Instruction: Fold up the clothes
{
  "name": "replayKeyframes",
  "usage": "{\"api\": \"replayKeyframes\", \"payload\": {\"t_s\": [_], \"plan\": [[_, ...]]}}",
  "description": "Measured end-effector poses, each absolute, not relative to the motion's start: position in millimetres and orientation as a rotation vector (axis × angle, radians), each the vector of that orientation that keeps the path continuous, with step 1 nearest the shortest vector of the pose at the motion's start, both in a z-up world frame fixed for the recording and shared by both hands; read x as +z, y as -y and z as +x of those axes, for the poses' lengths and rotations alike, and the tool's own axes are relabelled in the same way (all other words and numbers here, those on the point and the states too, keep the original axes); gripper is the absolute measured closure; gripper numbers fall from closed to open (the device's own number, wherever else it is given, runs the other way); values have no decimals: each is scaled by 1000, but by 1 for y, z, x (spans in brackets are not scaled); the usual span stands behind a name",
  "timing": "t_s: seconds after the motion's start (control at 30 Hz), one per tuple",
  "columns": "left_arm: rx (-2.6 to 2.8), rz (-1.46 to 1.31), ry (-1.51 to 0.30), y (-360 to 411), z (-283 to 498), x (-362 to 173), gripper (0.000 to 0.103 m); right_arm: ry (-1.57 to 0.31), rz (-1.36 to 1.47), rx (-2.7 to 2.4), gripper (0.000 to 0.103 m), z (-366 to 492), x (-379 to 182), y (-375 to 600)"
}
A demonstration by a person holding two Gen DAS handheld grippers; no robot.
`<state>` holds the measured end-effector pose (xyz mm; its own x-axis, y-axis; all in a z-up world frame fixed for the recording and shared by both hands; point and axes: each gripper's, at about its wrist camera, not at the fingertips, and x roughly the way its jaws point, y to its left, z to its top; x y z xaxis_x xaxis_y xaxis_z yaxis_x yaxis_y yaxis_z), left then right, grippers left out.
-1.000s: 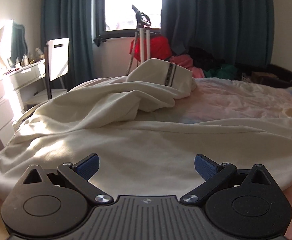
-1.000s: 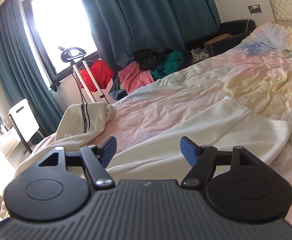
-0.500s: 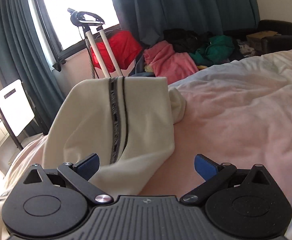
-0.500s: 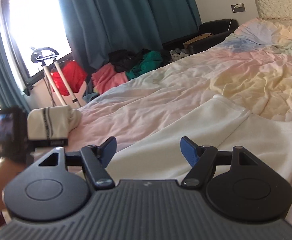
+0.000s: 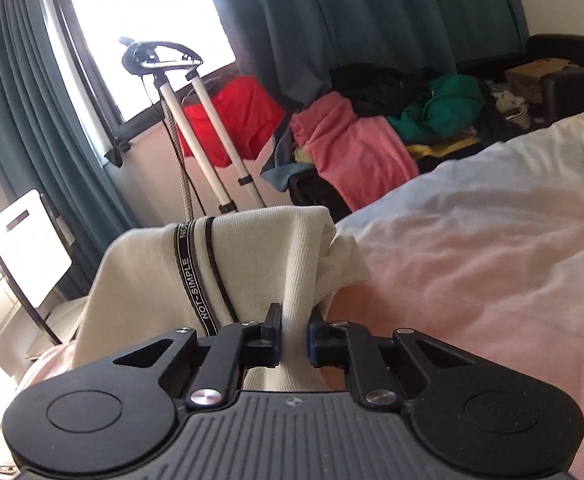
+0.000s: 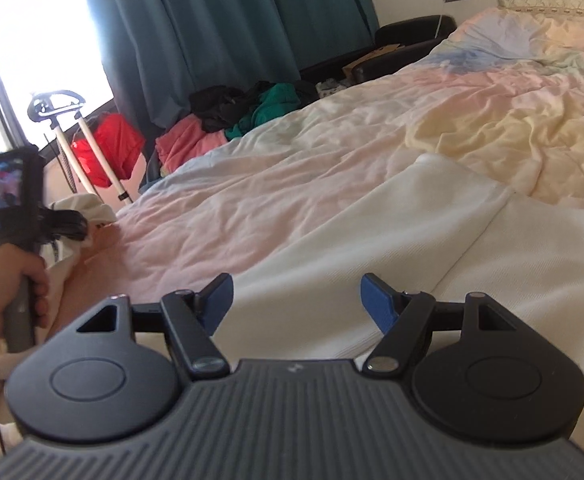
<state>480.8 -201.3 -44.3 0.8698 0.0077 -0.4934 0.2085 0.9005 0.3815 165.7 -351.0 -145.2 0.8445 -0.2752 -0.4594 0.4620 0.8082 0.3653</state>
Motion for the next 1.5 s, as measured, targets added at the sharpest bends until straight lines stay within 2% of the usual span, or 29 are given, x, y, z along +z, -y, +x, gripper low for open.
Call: {"api": "replayKeyframes", "payload": {"t_s": [0.3, 0.43, 0.47, 0.5, 0.53, 0.57, 0.6, 0.67, 0.73, 0.83, 0.87, 0.9, 1.07, 1.27, 1.5], "plan": [[-530, 385, -408, 197, 376, 98, 93, -292, 478, -398, 30, 125, -108, 349], [-584, 441, -349, 197, 368, 107, 93, -248, 485, -406, 30, 109, -95, 351], [-582, 425, -360, 198, 372, 100, 89, -250, 485, -412, 30, 110, -95, 352], [-566, 420, -366, 201, 376, 89, 79, -253, 484, -415, 30, 110, -95, 353], [-537, 426, -365, 204, 378, 77, 73, -261, 481, -413, 30, 113, -97, 352], [-508, 433, -363, 207, 381, 64, 61, -269, 478, -411, 30, 115, -99, 352], [-475, 444, -370, 210, 384, 51, 55, -276, 473, -407, 30, 117, -101, 351], [-439, 453, -424, 212, 390, 28, 55, -295, 448, -377, 30, 125, -107, 346], [-407, 437, -464, 207, 389, 16, 49, -320, 435, -339, 30, 133, -113, 342], [-372, 402, -401, 180, 355, 16, 28, -341, 448, -296, 30, 141, -119, 339], [-359, 392, -367, 168, 339, 17, 16, -345, 453, -283, 30, 142, -120, 338], [-349, 372, -343, 154, 320, 19, 14, -347, 454, -266, 30, 144, -120, 337], [-245, 237, -345, 86, 221, 20, 14, -338, 448, -195, 30, 142, -119, 326], [-61, 66, -394, 22, 125, -13, 13, -345, 372, -119, 30, 135, -111, 307], [-7, -57, -477, -7, 104, -24, 13, -354, 304, -32, 30, 125, -98, 287]]}}
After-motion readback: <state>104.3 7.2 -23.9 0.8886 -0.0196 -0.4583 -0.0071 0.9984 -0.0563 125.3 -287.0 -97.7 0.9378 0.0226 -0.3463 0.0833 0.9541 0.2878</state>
